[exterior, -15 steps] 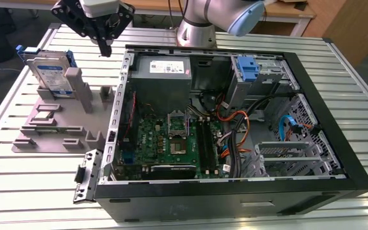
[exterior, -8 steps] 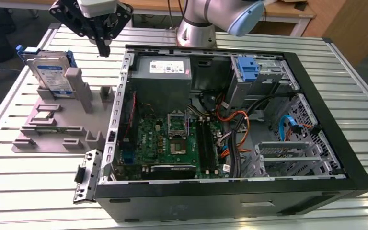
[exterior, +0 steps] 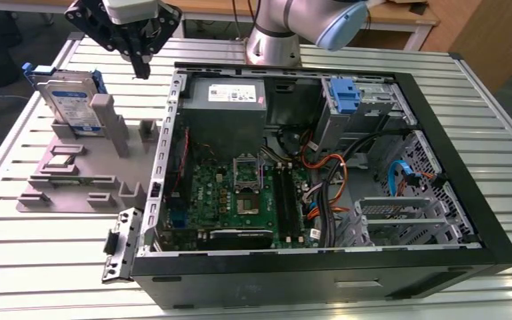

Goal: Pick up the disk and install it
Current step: 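Reach for the disk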

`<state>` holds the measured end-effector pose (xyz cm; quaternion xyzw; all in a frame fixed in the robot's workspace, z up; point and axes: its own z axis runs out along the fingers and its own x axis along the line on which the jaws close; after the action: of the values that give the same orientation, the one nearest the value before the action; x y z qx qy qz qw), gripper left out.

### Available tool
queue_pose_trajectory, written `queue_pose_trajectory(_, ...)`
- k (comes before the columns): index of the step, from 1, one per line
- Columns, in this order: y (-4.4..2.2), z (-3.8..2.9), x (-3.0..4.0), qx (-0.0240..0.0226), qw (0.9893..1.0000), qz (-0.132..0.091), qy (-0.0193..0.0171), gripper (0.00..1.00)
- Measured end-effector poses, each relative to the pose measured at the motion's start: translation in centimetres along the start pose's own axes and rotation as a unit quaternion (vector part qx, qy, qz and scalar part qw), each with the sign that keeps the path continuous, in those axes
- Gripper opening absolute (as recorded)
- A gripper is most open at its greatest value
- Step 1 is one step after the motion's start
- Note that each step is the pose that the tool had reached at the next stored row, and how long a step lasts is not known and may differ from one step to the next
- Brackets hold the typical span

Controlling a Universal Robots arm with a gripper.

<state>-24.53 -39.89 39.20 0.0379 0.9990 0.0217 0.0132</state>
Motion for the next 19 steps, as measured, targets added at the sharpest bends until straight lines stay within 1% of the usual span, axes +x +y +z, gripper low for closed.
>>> queue_pose_trajectory(10,-0.07,-0.01,0.95,0.0,1.0,0.0,0.0,0.11)
queue_pose_trajectory(19,-0.17,0.0,2.27,0.0,1.0,0.0,0.0,0.11)
